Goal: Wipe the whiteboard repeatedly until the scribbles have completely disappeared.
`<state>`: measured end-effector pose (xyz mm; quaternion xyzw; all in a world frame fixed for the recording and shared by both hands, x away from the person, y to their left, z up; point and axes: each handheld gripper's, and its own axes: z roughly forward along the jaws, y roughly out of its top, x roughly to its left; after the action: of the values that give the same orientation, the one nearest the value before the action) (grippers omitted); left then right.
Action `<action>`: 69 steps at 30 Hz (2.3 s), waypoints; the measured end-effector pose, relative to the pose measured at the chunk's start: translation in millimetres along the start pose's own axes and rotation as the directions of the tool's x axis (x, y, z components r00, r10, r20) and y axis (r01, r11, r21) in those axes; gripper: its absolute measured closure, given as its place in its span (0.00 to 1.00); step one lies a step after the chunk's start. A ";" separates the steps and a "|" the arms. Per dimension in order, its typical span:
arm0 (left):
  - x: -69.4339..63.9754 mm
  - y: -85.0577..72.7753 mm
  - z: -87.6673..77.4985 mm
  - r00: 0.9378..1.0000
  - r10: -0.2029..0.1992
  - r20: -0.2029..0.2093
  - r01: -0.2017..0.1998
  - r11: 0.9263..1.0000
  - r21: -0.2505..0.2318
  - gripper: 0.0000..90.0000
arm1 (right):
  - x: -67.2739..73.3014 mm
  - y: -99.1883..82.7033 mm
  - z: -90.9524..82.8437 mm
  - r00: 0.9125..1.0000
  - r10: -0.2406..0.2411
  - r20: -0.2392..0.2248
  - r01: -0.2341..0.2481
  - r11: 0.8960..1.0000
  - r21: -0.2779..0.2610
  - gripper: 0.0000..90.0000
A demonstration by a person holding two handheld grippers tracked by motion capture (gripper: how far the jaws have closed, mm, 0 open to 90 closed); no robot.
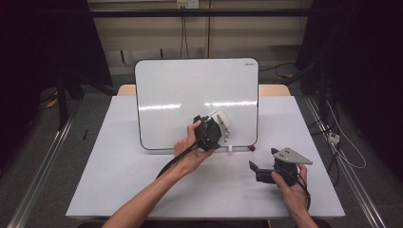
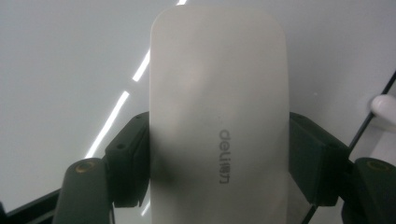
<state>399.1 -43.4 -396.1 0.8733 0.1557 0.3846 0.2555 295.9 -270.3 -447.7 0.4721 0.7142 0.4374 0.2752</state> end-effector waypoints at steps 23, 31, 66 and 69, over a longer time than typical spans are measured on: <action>-15.2 -3.8 0.2 0.996 0.081 0.046 -0.081 0.997 -0.007 0.34 | -0.9 -0.7 0.3 1.000 0.004 -0.004 -0.004 1.000 0.000 0.05; 1.4 -19.8 -5.8 0.999 0.033 0.043 -0.032 0.999 -0.006 0.34 | -0.4 -0.5 0.6 1.000 0.004 -0.003 -0.004 1.000 0.002 0.05; 74.6 -71.3 -28.1 0.978 -0.206 0.003 0.206 0.978 -0.022 0.34 | -0.2 -0.6 0.6 1.000 0.004 0.001 -0.004 1.000 0.004 0.05; 79.2 -74.0 -29.5 0.977 -0.213 -0.002 0.213 0.977 -0.021 0.34 | 0.4 -0.6 1.0 1.000 0.003 0.000 -0.003 1.000 0.005 0.05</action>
<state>423.3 64.1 -374.2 0.8481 0.2447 0.3585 0.3041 296.3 -269.6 -448.8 0.4741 0.7145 0.4360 0.2731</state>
